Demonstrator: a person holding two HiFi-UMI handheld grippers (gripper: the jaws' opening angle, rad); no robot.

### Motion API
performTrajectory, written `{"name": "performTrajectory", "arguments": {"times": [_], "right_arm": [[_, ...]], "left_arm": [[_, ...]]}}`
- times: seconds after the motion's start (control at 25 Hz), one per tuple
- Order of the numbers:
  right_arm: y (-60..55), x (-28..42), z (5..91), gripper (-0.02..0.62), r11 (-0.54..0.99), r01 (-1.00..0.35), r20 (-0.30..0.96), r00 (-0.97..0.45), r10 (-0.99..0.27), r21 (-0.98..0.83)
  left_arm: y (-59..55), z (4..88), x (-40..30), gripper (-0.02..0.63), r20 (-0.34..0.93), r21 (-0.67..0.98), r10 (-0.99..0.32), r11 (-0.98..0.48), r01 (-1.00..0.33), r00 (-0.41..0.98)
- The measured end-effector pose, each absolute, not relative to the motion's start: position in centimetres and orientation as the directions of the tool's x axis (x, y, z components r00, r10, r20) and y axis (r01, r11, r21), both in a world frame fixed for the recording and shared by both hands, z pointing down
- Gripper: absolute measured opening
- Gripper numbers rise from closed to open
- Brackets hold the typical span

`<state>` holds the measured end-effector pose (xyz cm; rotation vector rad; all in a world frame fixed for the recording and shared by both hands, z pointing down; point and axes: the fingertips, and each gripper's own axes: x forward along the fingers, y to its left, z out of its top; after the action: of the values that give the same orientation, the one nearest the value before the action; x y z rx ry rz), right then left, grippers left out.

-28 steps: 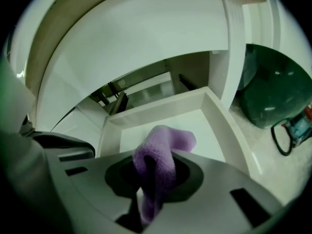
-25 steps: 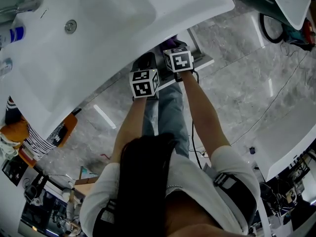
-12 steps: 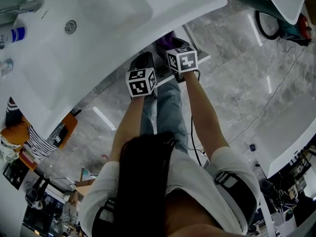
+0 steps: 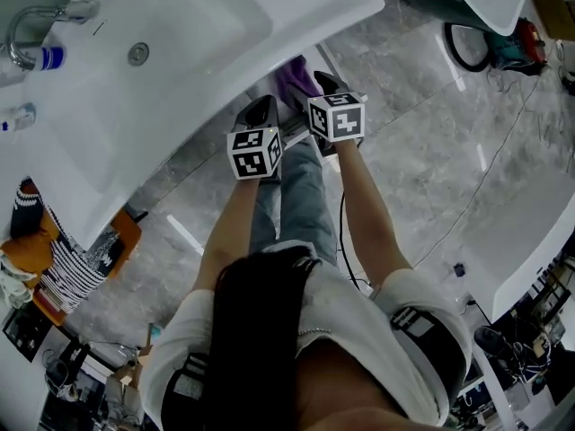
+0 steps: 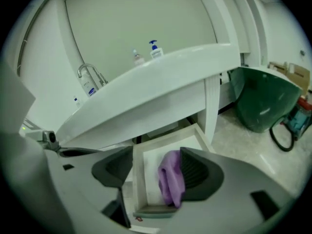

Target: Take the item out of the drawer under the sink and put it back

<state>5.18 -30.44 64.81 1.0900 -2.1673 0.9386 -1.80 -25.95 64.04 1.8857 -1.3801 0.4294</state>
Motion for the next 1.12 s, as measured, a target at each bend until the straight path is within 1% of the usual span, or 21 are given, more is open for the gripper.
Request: {"name": "performTrajectory", "arguments": {"times": [0.32, 0.44, 0.64, 0.72, 0.8, 1.0, 1.08, 1.12], "right_arm": [[-28.3, 4.9, 58.3, 0.307, 0.419, -0.852, 0.655, -0.514, -0.554, -0.314], [-26.7, 4.3, 56.0, 0.270, 0.425, -0.856, 0.630, -0.508, -0.588, -0.294], [-25.1, 2.9, 52.3, 0.245, 0.438, -0.858, 0.585, -0.506, -0.633, -0.268], [-24.8, 2.5, 50.7, 0.211, 0.444, -0.861, 0.561, -0.502, -0.659, -0.248], [-24.4, 1.9, 49.2, 0.156, 0.458, -0.862, 0.536, -0.498, -0.681, -0.218], [-23.1, 1.0, 46.6, 0.121, 0.456, -0.872, 0.499, -0.479, -0.722, -0.176], [-22.8, 1.2, 45.5, 0.061, 0.436, -0.885, 0.475, -0.458, -0.752, -0.162], [-22.6, 1.5, 44.9, 0.053, 0.431, -0.889, 0.466, -0.450, -0.761, -0.155]], "left_arm": [[-25.3, 57.8, -3.2, 0.002, 0.569, 0.363, -0.727, -0.197, -0.911, 0.384], [-24.8, 55.0, -3.8, 0.002, 0.525, 0.360, -0.751, -0.232, -0.904, 0.402], [-23.6, 51.4, -3.7, 0.002, 0.460, 0.352, -0.765, -0.309, -0.883, 0.451], [-23.2, 50.2, -4.0, 0.002, 0.442, 0.345, -0.775, -0.317, -0.883, 0.451], [-22.9, 49.0, -4.5, 0.002, 0.416, 0.351, -0.790, -0.317, -0.881, 0.450], [-22.3, 46.2, -5.5, 0.002, 0.353, 0.365, -0.819, -0.325, -0.872, 0.453], [-22.1, 45.2, -5.5, 0.002, 0.347, 0.341, -0.821, -0.339, -0.877, 0.453], [-21.9, 44.8, -5.2, 0.002, 0.343, 0.334, -0.821, -0.347, -0.876, 0.456]]}}
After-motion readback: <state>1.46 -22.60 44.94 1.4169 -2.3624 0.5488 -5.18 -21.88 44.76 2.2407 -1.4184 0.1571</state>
